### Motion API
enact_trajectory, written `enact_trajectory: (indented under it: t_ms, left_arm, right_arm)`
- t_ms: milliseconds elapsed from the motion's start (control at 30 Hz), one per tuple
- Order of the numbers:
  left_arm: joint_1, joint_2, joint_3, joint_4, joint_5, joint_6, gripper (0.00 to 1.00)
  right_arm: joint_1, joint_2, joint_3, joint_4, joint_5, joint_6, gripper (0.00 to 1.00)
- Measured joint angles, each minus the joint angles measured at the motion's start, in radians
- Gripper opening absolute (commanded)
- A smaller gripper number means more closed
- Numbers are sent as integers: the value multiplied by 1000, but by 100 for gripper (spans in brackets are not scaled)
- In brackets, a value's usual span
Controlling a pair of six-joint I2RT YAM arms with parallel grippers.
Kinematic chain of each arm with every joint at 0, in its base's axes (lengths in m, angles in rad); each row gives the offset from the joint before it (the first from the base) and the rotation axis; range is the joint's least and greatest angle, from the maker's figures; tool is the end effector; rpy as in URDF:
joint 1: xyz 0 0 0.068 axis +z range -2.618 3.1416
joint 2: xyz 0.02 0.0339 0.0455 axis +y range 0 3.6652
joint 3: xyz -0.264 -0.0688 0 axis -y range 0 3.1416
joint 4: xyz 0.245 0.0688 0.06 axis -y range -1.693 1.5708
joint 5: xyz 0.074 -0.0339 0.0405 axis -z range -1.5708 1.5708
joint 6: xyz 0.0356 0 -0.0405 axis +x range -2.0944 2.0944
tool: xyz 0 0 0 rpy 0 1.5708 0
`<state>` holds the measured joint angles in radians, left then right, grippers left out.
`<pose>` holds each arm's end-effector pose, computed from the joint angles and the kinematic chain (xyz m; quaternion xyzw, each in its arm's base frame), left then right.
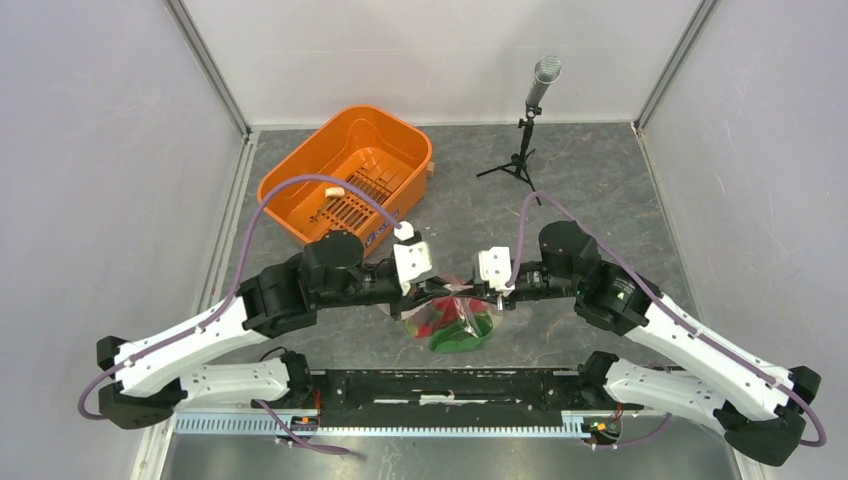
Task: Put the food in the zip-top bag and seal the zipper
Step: Zip the zipper food storage bag at the center of the board.
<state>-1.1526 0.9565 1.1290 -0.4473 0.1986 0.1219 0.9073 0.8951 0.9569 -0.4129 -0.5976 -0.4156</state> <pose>0.0763 -0.1890 0.4008 0.5201 0.6021 -0.3648 0.4837 0.1030 0.1643 0.3589 -0.6143 0.5146 0.3673 0.4722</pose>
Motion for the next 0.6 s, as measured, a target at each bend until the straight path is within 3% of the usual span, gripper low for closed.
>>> enact_trajectory:
  t_ms: [200,267,400,600]
  left_arm:
    - [0,-78,-54,-18,-48,3,2]
    - [0,-93,-63,-24,-59,3,2]
    - [1,-94,-62,-36,-75,2,2]
    - [1,-5,9,-45,-68,-2,2]
  right_arm:
    - [0,-28,-23,31,8,19,3]
    - [0,-32,-29,41,8,27,21]
    - [-3,-33,-32,72,3,64,42]
    - [-5,-34,-32,122,0,116,50]
